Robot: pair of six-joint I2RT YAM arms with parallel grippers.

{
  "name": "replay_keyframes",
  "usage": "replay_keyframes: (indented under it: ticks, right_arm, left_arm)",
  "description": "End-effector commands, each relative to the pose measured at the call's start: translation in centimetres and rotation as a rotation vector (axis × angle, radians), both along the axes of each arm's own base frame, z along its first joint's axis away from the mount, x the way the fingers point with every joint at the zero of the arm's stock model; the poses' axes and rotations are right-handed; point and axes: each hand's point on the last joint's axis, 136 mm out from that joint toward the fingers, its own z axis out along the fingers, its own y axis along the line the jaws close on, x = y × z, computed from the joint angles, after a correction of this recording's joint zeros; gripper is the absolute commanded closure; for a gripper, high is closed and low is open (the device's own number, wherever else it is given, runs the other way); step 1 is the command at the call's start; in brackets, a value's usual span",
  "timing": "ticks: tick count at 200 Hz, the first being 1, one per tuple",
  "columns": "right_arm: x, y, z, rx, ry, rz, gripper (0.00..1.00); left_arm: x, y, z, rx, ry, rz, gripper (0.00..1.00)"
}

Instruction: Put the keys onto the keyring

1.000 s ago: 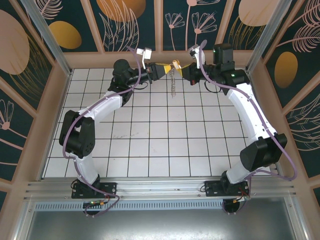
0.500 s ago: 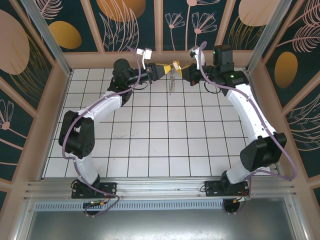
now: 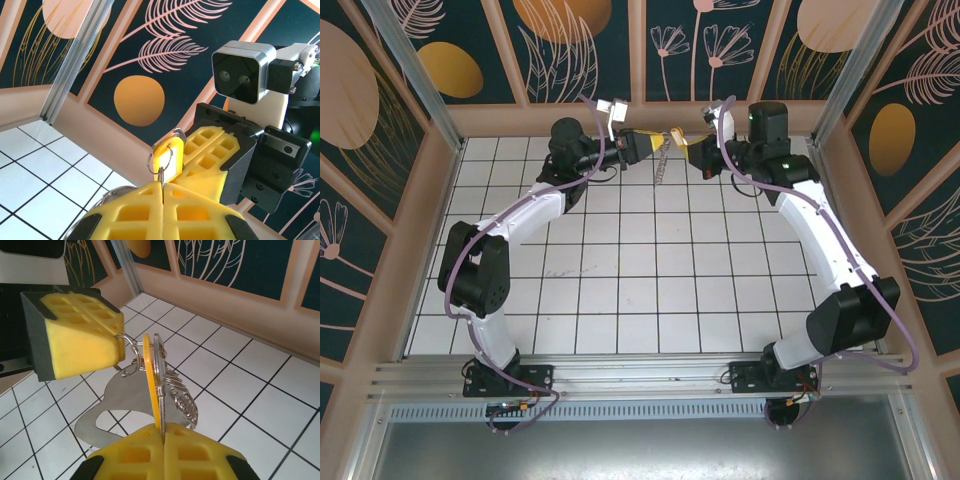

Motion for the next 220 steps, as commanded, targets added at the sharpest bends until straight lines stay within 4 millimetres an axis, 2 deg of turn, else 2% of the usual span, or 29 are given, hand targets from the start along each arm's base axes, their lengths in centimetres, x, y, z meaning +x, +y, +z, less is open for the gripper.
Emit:
replay_keyframes:
  ticks: [1,94,124,184,220]
  right_arm:
    - [1.1,-1.9,2.2,-0.001,-0.108,-0.122,1.0]
    - [0.7,-1.0,5.4,-0.016,-0.277,-0.232,1.0]
    - [0.8,-0.8,5.6,-0.018,-0.283,-0.234,1.0]
    - [1.3,-1.2,5.5,-0.045,-0.288,-0.26,1.0]
    - [1.9,-1.2,5.0,-0.074,-0.276,-0.263,1.0]
  left_arm:
    - [-0.9,0.4,2.3,-0.011,-0.075,-0.008,1.0]
    - [-0.8,0.2,2.1,-0.006,-0.066,-0.026,1.0]
    - [-0.8,0.2,2.1,-0.008,-0.067,-0.024,0.91]
    - [-0.5,0.6,2.7,-0.018,-0.073,0.016,0.6]
    - [-0.2,1.1,3.3,-0.025,-0.077,0.062,0.5]
